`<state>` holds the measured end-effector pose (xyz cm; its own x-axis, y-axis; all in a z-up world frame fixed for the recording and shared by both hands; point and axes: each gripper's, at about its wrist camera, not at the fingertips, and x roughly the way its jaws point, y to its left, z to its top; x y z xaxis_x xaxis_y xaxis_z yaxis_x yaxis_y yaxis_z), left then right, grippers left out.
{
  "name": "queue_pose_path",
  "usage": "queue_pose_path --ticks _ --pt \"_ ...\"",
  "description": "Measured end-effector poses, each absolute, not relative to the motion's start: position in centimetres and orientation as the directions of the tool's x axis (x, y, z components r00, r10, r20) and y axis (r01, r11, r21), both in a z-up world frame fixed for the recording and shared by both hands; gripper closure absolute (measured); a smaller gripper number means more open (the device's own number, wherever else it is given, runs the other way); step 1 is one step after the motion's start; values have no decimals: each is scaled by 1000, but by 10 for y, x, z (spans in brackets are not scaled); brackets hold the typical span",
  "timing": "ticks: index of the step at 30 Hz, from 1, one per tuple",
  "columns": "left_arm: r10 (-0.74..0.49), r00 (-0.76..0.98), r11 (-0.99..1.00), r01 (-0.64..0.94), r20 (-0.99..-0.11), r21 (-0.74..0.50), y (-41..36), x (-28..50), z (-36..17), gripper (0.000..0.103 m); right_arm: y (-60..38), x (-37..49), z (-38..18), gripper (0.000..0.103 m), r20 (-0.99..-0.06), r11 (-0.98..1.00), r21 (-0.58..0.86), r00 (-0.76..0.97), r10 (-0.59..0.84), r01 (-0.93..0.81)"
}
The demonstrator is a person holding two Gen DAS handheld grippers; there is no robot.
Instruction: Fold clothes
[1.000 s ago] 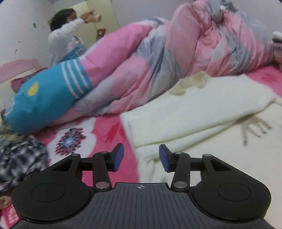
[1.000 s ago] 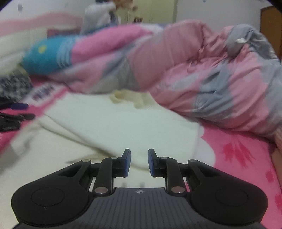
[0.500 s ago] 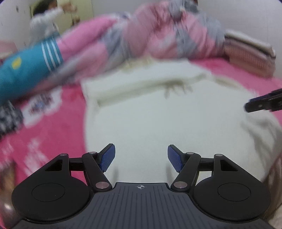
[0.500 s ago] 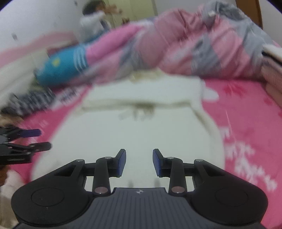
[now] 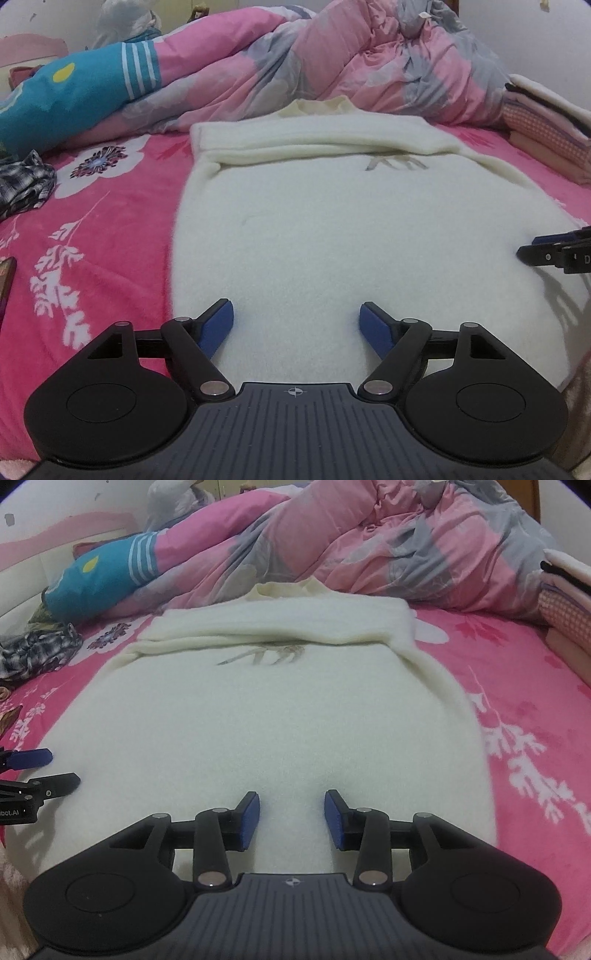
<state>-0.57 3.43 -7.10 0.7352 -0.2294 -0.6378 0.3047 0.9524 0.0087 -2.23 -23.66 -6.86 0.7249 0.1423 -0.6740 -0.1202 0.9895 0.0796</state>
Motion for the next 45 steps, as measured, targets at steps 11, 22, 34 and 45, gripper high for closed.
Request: queue_pose_path --ticks 11,22,34,45 --pt "-217 740 958 287 -637 6 33 -7 -72 25 -236 -21 -68 60 -678 991 81 722 136 -110" --pt "-209 737 961 278 -643 6 32 -6 -70 24 -236 -22 -68 60 -678 991 83 722 136 -109" --pt "-203 734 962 272 -648 7 32 -5 -70 23 -237 -22 -69 60 -677 990 86 723 138 -109" --pt "-199 731 963 269 -652 7 32 -5 -69 23 -237 -22 -69 60 -677 990 87 723 138 -108"
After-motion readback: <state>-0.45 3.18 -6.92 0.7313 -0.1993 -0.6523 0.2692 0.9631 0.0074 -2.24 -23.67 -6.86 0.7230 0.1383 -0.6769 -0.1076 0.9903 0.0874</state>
